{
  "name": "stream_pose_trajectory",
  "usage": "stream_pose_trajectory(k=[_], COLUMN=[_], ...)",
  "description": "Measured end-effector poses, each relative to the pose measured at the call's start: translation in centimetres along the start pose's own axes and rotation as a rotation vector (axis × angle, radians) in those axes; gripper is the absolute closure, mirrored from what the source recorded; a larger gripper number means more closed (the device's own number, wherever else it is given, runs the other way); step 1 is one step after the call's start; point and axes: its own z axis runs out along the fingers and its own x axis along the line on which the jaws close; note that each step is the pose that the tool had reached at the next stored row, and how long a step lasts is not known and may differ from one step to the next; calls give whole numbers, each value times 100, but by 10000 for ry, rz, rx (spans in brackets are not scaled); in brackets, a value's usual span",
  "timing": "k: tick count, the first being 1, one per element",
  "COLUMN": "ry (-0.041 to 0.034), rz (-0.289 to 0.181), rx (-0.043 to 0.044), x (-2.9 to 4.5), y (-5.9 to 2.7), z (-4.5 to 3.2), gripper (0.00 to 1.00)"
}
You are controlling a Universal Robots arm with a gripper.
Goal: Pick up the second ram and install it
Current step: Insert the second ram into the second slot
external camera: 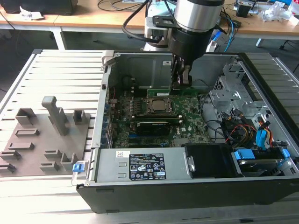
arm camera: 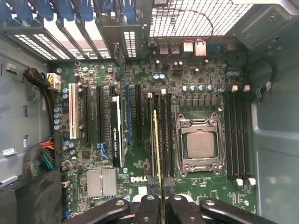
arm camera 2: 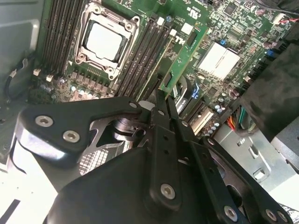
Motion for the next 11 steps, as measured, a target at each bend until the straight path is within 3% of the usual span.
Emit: stream_pose_trajectory(k=[11], ry=[0], rz=[0], rx=[1], x=[-59], y=[-4], z=[132], gripper=[86])
